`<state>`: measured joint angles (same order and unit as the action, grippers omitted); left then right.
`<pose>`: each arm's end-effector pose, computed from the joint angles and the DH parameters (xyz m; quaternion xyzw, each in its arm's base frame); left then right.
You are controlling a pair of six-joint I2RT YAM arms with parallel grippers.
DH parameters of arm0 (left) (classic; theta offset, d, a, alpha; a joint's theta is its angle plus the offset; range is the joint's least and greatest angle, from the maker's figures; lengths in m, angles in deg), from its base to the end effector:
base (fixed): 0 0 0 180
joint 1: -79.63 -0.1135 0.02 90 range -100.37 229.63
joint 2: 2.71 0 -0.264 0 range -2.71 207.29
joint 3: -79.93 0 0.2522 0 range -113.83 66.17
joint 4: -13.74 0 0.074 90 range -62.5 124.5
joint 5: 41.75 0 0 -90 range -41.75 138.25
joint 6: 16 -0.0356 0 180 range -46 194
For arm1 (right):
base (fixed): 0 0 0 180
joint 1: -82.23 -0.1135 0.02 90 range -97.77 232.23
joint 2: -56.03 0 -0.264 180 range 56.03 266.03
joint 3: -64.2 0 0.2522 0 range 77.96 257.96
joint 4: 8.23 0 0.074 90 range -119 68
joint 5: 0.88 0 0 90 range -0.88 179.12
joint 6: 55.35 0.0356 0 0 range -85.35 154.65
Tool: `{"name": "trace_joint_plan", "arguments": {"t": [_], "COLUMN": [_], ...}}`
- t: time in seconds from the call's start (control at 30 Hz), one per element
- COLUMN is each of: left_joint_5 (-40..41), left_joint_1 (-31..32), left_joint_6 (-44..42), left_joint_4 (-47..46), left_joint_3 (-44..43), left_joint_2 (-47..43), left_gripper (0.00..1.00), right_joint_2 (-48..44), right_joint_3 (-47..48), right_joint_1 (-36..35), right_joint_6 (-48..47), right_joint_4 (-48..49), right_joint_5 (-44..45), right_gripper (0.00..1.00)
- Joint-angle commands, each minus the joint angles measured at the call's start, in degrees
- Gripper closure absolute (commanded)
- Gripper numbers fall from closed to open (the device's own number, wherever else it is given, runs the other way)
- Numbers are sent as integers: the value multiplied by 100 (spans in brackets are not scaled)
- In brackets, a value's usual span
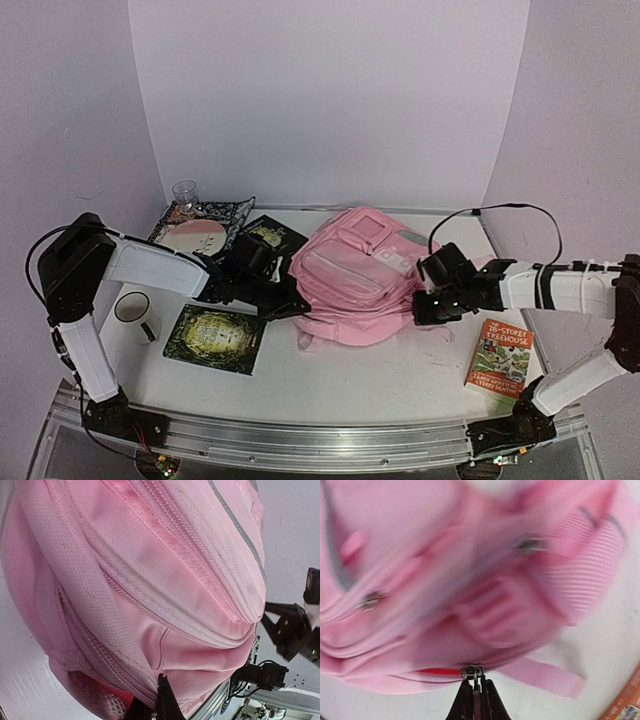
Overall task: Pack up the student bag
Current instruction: Unzip the largest pocket of the student bag.
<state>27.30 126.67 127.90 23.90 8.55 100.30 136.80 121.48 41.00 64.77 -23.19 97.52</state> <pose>0.2456 -0.2825 0.1670 0.0204 0.9004 -0.4154 0.1276 0.2249 0.1902 0.2056 -0.0552 0.8970 0.1993 0.3907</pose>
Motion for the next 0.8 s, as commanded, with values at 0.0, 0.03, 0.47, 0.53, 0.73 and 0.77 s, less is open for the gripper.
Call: {"name": "trace_joint_plan", "arguments": {"t": [0.0, 0.03, 0.47, 0.53, 0.73, 0.77], "left_joint_5": [125, 131, -244, -285, -372, -414], "left_joint_1": [-98, -98, 1, 41, 462, 519], "left_joint_6": [-944, -1037, -1675, -1629, -1316, -1248], "left_joint_4": [927, 1008, 1119, 1100, 556, 385], "left_joint_3": [132, 163, 321, 224, -255, -322], "left_joint_2": [-571, -663, -799, -745, -264, -190], "left_gripper": [100, 100, 100, 97, 79, 74], "right_joint_2": [-586, -630, 5, -126, -951, -1051], "right_joint_3": [-241, -265, 225, 111, -233, -246], "right_joint_1": [1053, 1302, 1847, 1827, 1309, 1174], "right_joint_6": [71, 45, -616, -818, -1150, -1180], "right_joint_4": [-697, -696, -327, -89, 332, 344], "right_joint_5": [634, 628, 866, 489, 67, 84], "right_gripper": [100, 100, 97, 92, 68, 64]}}
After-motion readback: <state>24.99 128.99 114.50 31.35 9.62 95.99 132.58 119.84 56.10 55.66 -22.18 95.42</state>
